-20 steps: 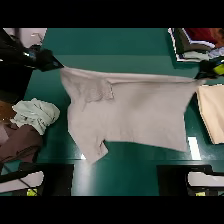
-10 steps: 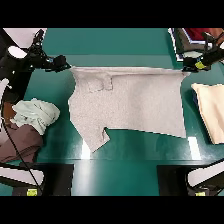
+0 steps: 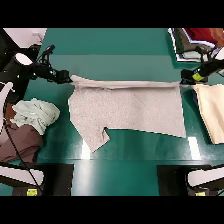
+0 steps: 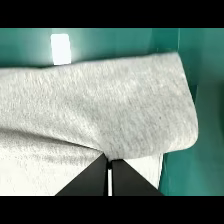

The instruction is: Fold the shirts.

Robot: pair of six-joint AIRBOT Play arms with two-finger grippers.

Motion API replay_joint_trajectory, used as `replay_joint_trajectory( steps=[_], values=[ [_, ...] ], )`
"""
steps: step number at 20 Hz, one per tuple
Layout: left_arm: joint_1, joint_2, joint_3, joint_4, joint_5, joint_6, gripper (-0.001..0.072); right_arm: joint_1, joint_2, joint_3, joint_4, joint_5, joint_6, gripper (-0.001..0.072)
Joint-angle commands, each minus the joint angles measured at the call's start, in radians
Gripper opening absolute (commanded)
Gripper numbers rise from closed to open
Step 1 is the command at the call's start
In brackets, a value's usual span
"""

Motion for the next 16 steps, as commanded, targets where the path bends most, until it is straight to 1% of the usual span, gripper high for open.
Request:
replay_joint_trajectory(
  steps=[1,4,6,7,8,9,10,12,13,15,16],
  values=[
    [0.000,0.000,-0.066,0.011,0.050,0.005,0.0024,0.002,0.087,-0.180,0.016,-0.074,0.003,0.0011],
    [0.000,-0.003,-0.073,0.011,0.062,0.005,0.0024,0.019,0.127,-0.272,0.043,-0.127,0.003,0.0013],
    [0.001,-0.002,-0.073,0.011,0.058,0.005,0.0026,0.036,0.126,-0.293,0.065,-0.132,0.003,0.0013],
    [0.001,-0.002,-0.073,0.011,0.050,0.003,0.0169,0.039,0.126,-0.297,0.065,-0.129,0.003,0.0017],
    [0.001,-0.002,-0.072,0.011,0.040,-0.008,0.0477,0.045,0.126,-0.297,0.082,-0.122,0.003,0.0112],
    [0.004,0.000,-0.072,0.012,0.028,-0.028,0.0568,0.043,0.127,-0.290,0.090,-0.112,0.003,0.0291],
    [0.011,0.002,-0.069,0.019,0.007,-0.049,0.0568,0.042,0.127,-0.273,0.084,-0.078,0.003,0.0351],
    [0.044,0.021,-0.057,0.056,-0.079,-0.085,0.0568,0.025,0.135,-0.241,0.090,0.014,-0.009,0.0351],
    [0.063,0.045,-0.063,0.080,-0.124,-0.085,0.0567,0.015,0.154,-0.247,0.089,0.053,-0.027,0.0350],
    [0.083,0.114,-0.111,0.119,-0.192,-0.084,0.0567,-0.013,0.236,-0.304,0.090,0.077,-0.035,0.0350],
    [0.083,0.161,-0.163,0.130,-0.198,-0.084,0.0567,-0.027,0.284,-0.344,0.091,0.077,-0.035,0.0350]
  ],
)
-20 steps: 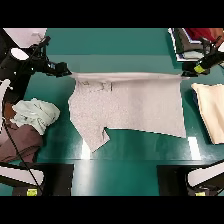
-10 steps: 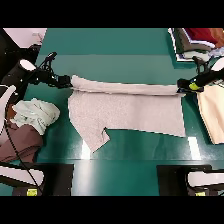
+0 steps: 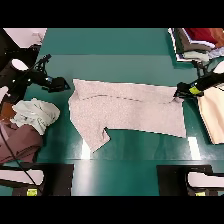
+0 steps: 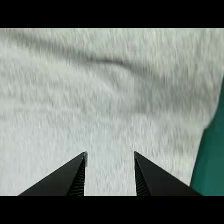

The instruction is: Fold the shirts.

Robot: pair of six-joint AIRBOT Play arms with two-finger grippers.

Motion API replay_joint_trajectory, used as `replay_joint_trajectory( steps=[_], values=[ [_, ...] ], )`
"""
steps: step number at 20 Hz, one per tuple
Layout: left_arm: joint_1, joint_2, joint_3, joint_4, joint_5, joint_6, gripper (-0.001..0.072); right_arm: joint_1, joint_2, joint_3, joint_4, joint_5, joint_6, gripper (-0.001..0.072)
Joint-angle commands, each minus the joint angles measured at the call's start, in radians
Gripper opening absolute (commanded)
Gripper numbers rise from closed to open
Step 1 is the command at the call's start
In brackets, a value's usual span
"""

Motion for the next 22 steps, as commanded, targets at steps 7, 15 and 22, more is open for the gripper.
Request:
replay_joint_trajectory(
  steps=[7,15,22],
  values=[
    [-0.054,0.430,-0.634,-0.019,0.035,-0.069,0.0499,-0.095,0.349,-0.274,0.049,0.055,-0.047,0.0350],
    [-0.203,0.476,-0.836,-0.230,0.204,-0.069,0.0499,-0.134,0.406,-0.286,0.164,0.058,-0.083,0.0349],
    [-0.212,0.476,-0.835,-0.333,0.285,-0.084,0.0286,-0.134,0.416,-0.286,0.155,0.086,-0.105,0.0349]
  ],
)
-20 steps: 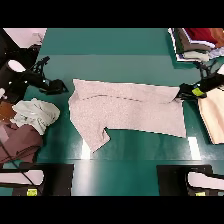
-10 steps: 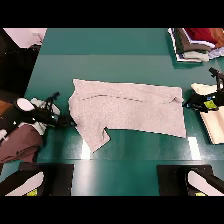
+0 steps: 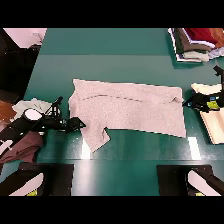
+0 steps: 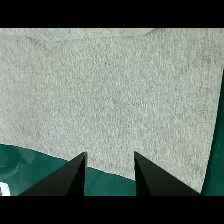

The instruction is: Fold the shirts.

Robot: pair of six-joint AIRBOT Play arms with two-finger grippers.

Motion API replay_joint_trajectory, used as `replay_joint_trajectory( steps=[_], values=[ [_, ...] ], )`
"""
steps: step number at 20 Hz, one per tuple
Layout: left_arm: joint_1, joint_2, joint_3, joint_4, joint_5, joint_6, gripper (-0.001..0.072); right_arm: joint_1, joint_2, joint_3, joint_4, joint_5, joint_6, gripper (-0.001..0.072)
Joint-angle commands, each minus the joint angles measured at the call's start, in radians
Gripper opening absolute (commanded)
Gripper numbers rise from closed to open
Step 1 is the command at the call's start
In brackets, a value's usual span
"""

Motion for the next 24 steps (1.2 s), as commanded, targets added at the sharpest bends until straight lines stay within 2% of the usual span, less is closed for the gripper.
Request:
replay_joint_trajectory(
  steps=[1,5,8,14,17,24],
  values=[
    [-0.004,0.003,-0.002,-0.059,0.010,-0.009,0.0017,-0.001,0.003,0.000,-0.006,0.035,-0.021,0.0349],
    [-0.004,0.006,0.053,-0.054,-0.061,0.013,0.0023,-0.001,0.004,-0.006,-0.072,0.089,-0.021,0.0350],
    [-0.004,0.006,0.131,-0.012,-0.144,0.016,0.0023,-0.057,0.030,-0.109,-0.096,0.104,-0.021,0.0349],
    [-0.004,0.006,0.162,-0.001,-0.178,0.053,0.0023,-0.370,0.061,-0.380,-0.105,0.024,-0.074,0.0349],
    [-0.004,0.006,0.162,-0.001,-0.174,0.060,0.0023,-0.475,0.061,-0.446,-0.036,-0.037,-0.119,0.0349],
    [-0.004,0.006,0.162,0.022,-0.172,0.061,0.0024,-0.395,-0.076,-0.463,0.043,-0.088,-0.145,0.0332]
  ],
)
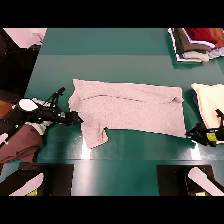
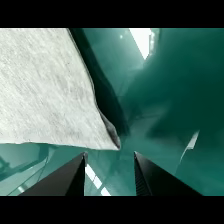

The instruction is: Fold the shirts.

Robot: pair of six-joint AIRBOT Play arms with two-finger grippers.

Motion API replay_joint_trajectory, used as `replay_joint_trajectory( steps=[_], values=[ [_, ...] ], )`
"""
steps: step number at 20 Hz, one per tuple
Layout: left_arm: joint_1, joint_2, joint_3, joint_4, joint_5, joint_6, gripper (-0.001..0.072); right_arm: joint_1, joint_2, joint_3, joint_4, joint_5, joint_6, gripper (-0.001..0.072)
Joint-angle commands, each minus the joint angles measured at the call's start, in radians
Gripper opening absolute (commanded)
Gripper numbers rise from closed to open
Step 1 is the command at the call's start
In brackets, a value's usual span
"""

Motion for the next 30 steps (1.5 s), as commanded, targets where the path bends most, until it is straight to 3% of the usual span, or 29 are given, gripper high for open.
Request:
replay_joint_trajectory(
  steps=[1,5,6,7,8,10,14,18,20,24,30],
  values=[
    [0.000,0.001,0.001,0.012,-0.002,0.002,0.0024,0.050,-0.066,-0.010,0.052,-0.046,-0.015,0.0332],
    [0.000,0.001,0.001,0.060,-0.013,0.001,0.0024,0.092,-0.061,-0.010,0.052,-0.089,-0.015,0.0295],
    [0.000,0.001,0.002,0.090,-0.031,0.000,0.0023,0.093,-0.047,-0.010,0.048,-0.088,-0.015,0.0252],
    [0.000,0.001,0.002,0.111,-0.054,-0.003,0.0023,0.092,-0.029,-0.010,0.045,-0.085,-0.015,0.0142],
    [0.000,0.001,0.002,0.123,-0.083,-0.002,0.0023,0.092,-0.004,-0.010,0.045,-0.078,-0.015,0.0083],
    [0.000,0.033,0.001,0.169,-0.126,-0.028,0.0022,0.092,0.055,-0.008,0.018,-0.041,-0.015,0.0015],
    [0.000,0.217,-0.005,0.325,-0.218,-0.139,0.0022,0.092,0.188,0.030,-0.119,0.111,-0.014,0.0012],
    [0.000,0.368,-0.028,0.333,-0.407,-0.186,0.0023,0.093,0.333,0.036,-0.164,0.225,0.020,0.0012],
    [0.000,0.380,-0.022,0.311,-0.438,-0.186,0.0023,0.122,0.380,0.036,-0.161,0.211,0.057,0.0012],
    [0.000,0.338,0.074,0.322,-0.288,-0.185,0.0023,0.257,0.338,0.103,-0.155,0.147,0.091,0.0013],
    [0.000,0.123,0.249,0.364,-0.082,-0.174,0.0023,0.424,0.039,0.369,-0.156,0.062,0.111,0.0012]
  ],
)
